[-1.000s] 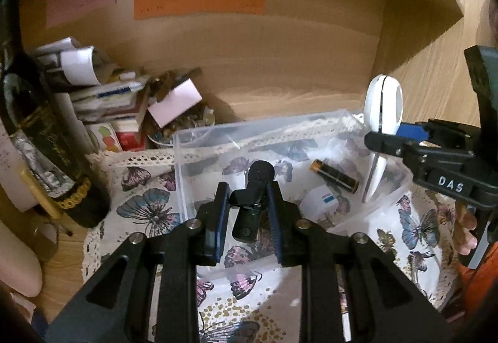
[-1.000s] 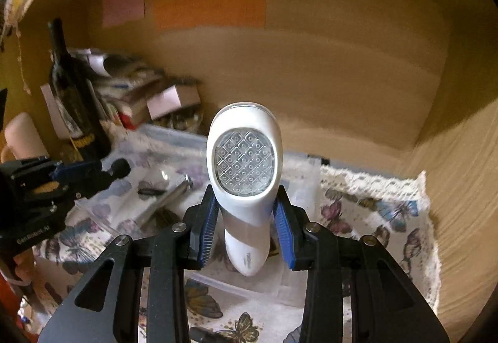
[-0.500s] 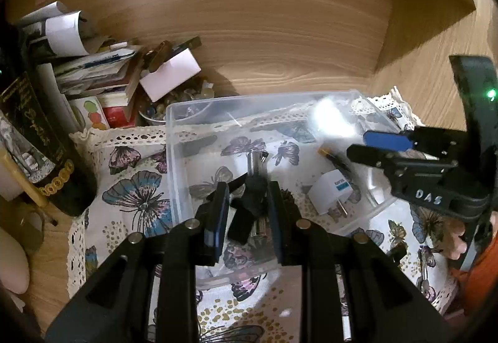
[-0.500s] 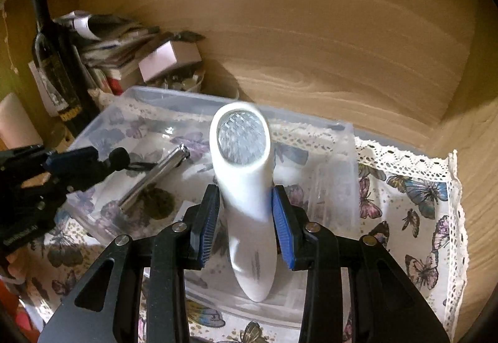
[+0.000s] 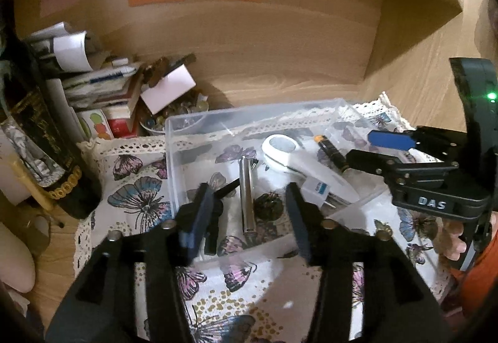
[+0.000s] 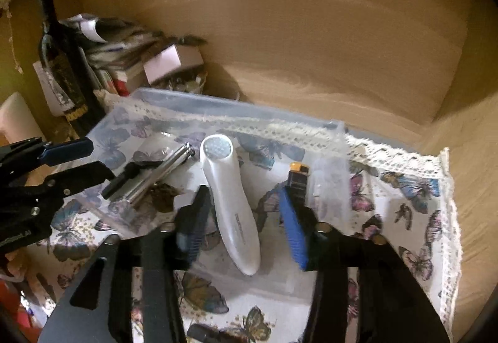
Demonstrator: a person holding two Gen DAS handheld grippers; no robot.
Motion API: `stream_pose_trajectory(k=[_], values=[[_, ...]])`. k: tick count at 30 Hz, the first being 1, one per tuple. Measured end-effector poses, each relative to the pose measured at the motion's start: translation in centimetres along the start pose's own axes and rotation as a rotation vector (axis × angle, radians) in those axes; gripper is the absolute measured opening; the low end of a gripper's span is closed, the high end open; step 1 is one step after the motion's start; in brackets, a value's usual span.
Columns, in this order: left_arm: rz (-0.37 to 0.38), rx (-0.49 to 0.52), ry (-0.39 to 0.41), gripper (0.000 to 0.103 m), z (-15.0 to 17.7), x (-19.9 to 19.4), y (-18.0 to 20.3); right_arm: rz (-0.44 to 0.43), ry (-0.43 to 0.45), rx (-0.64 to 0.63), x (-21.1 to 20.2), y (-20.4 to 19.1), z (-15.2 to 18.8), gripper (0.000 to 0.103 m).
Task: Organize rigid objects
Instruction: 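Carry both held items into the clear box and open both grippers, then grasp the key ring with coin with the right gripper while the left grasps a black plug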
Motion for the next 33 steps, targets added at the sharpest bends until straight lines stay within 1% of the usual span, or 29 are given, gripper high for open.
stream_pose_trajectory(k=[1, 2, 3, 4, 5, 6, 7, 10, 15, 22, 27, 30, 31, 33], values=[[-0.002, 0.002, 0.010, 0.063, 0.0, -0.5, 0.2, 0.006, 0.015, -0.002, -0.8, 0.1, 0.0, 0.054], [-0.004, 0.004, 0.019, 0.066, 0.0, -0.8, 0.3, 0.013, 0.029, -0.004, -1.5, 0.1, 0.1, 0.059], [-0.008, 0.008, 0.027, 0.071, 0.0, -1.2, 0.5, 0.022, 0.046, -0.004, -2.4, 0.3, 0.2, 0.062], [-0.011, 0.012, 0.032, 0.077, 0.1, -1.6, 0.8, 0.027, 0.056, -0.003, -2.9, 0.4, 0.3, 0.067], [-0.010, 0.014, 0.034, 0.080, 0.1, -1.9, 0.9, 0.033, 0.068, -0.003, -3.6, 0.5, 0.5, 0.073], [-0.004, 0.016, 0.034, 0.084, 0.2, -2.2, 1.2, 0.039, 0.078, -0.003, -4.1, 0.5, 0.7, 0.076], [0.001, 0.016, 0.033, 0.088, 0.3, -2.4, 1.4, 0.045, 0.085, -0.006, -4.6, 0.6, 1.0, 0.077], [0.005, 0.018, 0.024, 0.094, 0.8, -3.0, 2.0, 0.060, 0.083, -0.008, -5.6, 0.8, 2.1, 0.081], [0.017, 0.029, -0.018, 0.095, 2.2, -2.9, 3.1, 0.054, 0.053, 0.027, -6.4, 1.1, 5.1, 0.082], [0.006, 0.036, -0.086, 0.095, 5.0, -2.7, 3.9, 0.029, -0.028, 0.119, -6.1, 1.0, 10.6, 0.082], [0.017, 0.046, -0.120, 0.095, 6.6, -2.8, 4.6, 0.024, -0.058, 0.144, -5.9, 0.4, 13.2, 0.082], [0.022, 0.055, -0.133, 0.095, 7.4, -2.8, 5.2, 0.003, -0.091, 0.147, -5.2, -0.1, 14.3, 0.081], [0.027, 0.056, -0.138, 0.095, 7.6, -2.8, 5.4, -0.003, -0.097, 0.151, -5.1, 0.0, 14.6, 0.080], [0.034, 0.060, -0.139, 0.095, 7.9, -2.9, 5.7, 0.001, -0.093, 0.158, -4.9, 0.1, 15.1, 0.074]])
Point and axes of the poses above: each gripper's, at about its wrist camera, not at the fingertips, and x roughly the way its jaws point, y to its right, z to its underside, the point moved 3 cm from there along x, roughly the way its jaws point, and after that the axes turned 1 degree about y, right-handed, at the moved point
